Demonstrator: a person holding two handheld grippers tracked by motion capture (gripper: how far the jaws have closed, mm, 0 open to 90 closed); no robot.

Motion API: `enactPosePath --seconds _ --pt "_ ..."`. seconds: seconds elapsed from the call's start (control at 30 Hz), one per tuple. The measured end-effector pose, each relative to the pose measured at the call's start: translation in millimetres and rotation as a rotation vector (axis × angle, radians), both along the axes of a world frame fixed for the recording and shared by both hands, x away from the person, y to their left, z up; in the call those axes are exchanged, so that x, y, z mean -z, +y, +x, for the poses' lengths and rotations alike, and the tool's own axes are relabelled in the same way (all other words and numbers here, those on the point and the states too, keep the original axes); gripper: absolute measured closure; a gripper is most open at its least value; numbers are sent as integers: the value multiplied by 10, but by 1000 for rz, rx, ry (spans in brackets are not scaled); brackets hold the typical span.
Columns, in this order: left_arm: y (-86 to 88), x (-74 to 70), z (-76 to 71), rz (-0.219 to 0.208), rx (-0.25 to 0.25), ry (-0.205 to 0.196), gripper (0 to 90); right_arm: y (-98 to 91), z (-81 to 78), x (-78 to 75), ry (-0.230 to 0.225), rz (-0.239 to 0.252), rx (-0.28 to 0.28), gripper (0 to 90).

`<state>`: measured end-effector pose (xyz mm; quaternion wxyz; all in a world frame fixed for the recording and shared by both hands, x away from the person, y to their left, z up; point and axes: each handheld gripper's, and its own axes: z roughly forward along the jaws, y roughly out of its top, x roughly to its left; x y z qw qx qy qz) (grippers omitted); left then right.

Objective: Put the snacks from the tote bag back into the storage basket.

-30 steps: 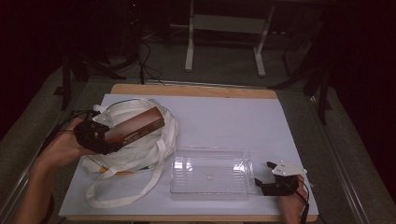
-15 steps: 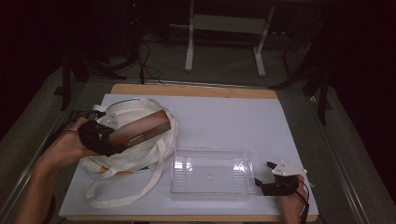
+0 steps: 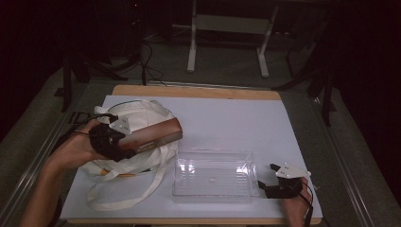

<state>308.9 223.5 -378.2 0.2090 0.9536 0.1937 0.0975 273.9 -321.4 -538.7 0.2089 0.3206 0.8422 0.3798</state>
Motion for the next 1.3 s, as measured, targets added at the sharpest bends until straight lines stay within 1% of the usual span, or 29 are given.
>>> enactPosePath --seconds 0.1,0.13,0.17,0.27,0.37,0.67,0.73,0.8,1.03,1.17,1.3 --pt "-35 4 -15 0 13 1 437 1 0 0 0 1 1 147" --pt "-49 6 -22 2 14 -12 437 1 0 0 1 1 1 147" --pt "-59 3 -23 3 14 -6 437 1 0 0 1 2 1 147" --pt "-100 15 -37 15 35 3 437 2 1 2 1 1 1 147" --pt "-139 24 -52 27 50 4 437 2 1 2 1 2 1 147" --pt "-231 -7 -95 17 93 7 437 3 1 2 1 2 0 148" --pt "-264 -8 -113 30 107 7 437 2 0 1 1 2 0 147" --pt "-287 -3 -124 35 117 10 437 2 1 1 1 2 0 147" --pt "-369 -6 -171 34 150 12 437 1 2 2 0 2 0 148" --pt "-432 -4 -197 56 169 6 437 3 2 2 0 1 0 147" --pt "-488 8 -217 50 190 12 437 3 1 2 1 2 0 148"
